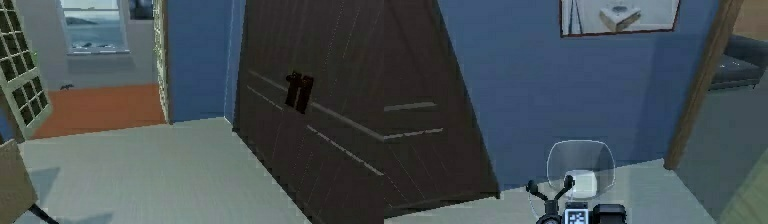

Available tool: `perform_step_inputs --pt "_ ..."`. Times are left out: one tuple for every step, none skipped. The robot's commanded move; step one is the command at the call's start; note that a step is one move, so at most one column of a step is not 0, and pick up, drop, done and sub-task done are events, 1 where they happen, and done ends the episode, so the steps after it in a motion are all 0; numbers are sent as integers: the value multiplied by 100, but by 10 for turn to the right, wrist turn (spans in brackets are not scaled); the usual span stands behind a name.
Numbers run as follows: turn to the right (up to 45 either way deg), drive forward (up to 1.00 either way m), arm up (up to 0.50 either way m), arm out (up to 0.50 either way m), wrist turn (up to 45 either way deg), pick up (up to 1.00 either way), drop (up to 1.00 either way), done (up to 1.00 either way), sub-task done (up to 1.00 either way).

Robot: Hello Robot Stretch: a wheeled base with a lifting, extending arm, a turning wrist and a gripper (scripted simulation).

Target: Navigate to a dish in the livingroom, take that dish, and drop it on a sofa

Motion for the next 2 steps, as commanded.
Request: perform_step_inputs --pt "0 10 0 0 0 0 0 0 0" --pt "-450 0 0 0 0 0 0 0 0"
